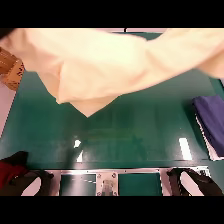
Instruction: Fold the shirts.
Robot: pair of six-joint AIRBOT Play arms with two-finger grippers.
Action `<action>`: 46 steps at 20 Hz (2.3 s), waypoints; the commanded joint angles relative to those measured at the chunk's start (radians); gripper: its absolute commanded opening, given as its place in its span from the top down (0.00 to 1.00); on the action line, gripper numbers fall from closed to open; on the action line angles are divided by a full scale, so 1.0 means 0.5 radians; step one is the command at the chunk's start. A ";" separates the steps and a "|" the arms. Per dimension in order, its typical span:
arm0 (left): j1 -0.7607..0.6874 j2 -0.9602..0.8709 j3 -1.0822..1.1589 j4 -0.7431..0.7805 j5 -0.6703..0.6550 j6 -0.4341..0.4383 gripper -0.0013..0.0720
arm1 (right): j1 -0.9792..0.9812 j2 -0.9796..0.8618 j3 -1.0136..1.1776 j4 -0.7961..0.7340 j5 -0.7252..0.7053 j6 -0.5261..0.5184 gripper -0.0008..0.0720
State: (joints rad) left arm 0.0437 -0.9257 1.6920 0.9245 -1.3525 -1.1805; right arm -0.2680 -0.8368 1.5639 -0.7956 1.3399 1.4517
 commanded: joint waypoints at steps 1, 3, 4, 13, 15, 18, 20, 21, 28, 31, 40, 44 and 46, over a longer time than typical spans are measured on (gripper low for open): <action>0.002 0.008 -0.349 0.148 0.011 -0.037 0.95 | -0.006 0.023 -0.510 -0.037 0.057 0.064 0.96; 0.002 0.008 -0.722 0.112 0.087 -0.030 0.95 | 0.002 0.022 -0.963 -0.034 -0.148 -0.065 0.97; 0.002 0.008 -0.903 0.082 0.148 -0.024 0.95 | 0.008 0.021 -1.178 -0.031 -0.296 -0.140 0.97; 0.002 0.008 -2.306 -0.281 0.856 0.219 0.95 | 0.011 -0.565 -1.814 0.124 -0.888 -0.520 0.96; 0.002 0.008 -2.403 -0.304 0.851 0.219 0.95 | -0.002 -0.640 -1.811 0.117 -0.772 -0.519 0.78; 0.002 0.008 -2.435 -0.332 0.841 0.220 0.95 | -0.130 -0.620 -1.679 0.116 -0.496 -0.511 0.56; 0.002 0.008 -2.435 -0.330 0.872 0.256 0.95 | -0.263 -0.575 -1.493 0.115 -0.271 -0.488 0.54; 0.002 0.008 -2.435 -0.331 0.894 0.271 0.95 | -0.309 -0.549 -1.410 0.116 -0.212 -0.453 0.40; 0.002 0.008 -2.435 -0.333 0.901 0.270 0.95 | -0.270 -0.613 -1.282 -0.002 -0.327 -0.246 0.30; 0.002 0.008 -2.435 -0.331 0.830 0.271 0.95 | -0.331 -0.780 -1.282 -0.052 -0.331 -0.198 0.30; 0.002 0.008 -2.435 -0.330 0.861 0.270 0.95 | -0.346 -1.317 -1.282 -0.048 -0.383 -0.216 0.30; 0.002 0.008 -2.435 -0.331 0.865 0.269 0.95 | -0.262 -1.418 -1.281 0.027 -0.504 -0.256 0.30; 0.002 0.008 -2.435 -0.331 0.865 0.269 0.95 | -0.224 -1.454 -1.280 0.125 -0.578 -0.301 0.37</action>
State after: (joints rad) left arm 0.0441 -0.9215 0.4755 0.7589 -0.9230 -1.0454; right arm -0.4038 -1.5284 0.9234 -0.7780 1.1088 1.3262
